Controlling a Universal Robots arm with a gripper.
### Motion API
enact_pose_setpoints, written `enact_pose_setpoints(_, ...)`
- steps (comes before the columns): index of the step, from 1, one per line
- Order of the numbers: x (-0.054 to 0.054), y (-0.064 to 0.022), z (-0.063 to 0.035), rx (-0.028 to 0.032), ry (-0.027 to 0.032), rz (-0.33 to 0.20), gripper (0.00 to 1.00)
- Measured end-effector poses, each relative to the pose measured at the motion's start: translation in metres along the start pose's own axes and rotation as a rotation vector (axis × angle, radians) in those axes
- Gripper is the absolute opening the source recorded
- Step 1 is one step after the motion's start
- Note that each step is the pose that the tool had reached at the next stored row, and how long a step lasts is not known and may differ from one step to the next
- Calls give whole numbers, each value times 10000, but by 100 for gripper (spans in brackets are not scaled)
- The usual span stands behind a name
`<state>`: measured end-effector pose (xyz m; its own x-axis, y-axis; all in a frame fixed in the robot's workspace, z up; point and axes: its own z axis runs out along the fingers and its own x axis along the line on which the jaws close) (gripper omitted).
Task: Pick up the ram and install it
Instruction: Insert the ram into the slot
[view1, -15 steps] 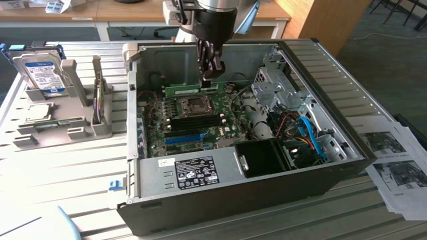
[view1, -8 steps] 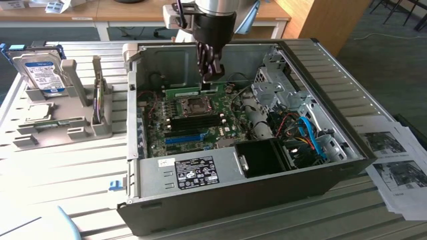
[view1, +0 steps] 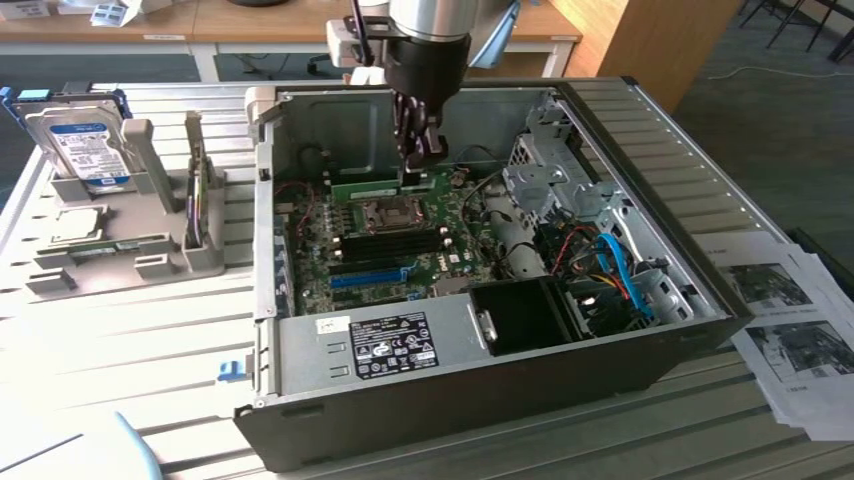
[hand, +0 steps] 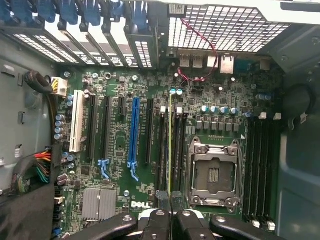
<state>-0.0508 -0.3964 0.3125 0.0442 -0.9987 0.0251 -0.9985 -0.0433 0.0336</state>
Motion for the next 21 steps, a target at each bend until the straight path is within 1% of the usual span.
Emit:
enact_pose_setpoints(14, -3, -4, 135, -3, 69, 2, 11)
enact_pose_setpoints(21, -5, -7, 194, -3, 87, 6, 11)
